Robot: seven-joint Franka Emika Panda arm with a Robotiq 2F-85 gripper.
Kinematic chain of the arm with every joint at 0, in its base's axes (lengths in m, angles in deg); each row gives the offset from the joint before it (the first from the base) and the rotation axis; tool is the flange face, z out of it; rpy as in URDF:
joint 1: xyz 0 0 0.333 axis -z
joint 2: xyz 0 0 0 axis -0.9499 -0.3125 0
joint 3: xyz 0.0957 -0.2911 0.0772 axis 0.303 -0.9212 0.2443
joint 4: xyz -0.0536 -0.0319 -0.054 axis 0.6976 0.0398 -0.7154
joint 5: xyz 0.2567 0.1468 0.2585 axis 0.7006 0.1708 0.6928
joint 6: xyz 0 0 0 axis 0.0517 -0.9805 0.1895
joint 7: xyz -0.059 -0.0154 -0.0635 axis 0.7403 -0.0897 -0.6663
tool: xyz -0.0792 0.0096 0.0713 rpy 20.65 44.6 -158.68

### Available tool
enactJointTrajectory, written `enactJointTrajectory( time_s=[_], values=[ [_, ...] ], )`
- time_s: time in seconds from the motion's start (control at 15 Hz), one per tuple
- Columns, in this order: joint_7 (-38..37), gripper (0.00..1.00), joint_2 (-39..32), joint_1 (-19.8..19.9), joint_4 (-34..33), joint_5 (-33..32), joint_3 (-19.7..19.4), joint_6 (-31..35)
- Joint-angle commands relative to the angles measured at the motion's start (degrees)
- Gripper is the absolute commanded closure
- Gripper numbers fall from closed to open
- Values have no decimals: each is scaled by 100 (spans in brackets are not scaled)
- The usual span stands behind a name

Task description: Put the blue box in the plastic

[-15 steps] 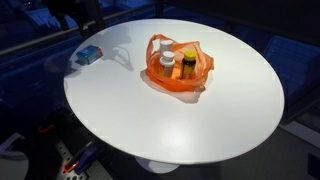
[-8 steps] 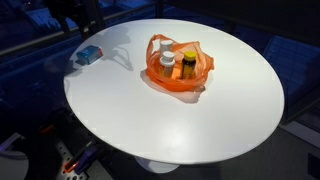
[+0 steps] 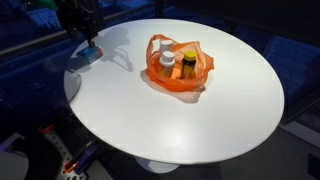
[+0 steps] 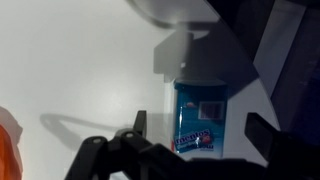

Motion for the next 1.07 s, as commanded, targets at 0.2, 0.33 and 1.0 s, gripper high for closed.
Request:
enactJointTrajectory(
  time_s=[0.2, 0.33, 1.0],
  values=[
    [290, 0, -518, -43, -21, -36, 75, 694],
    [305, 0, -645, -52, -1, -69, 95, 832],
    [211, 61, -581, 14, -33, -400, 36, 897]
  ],
)
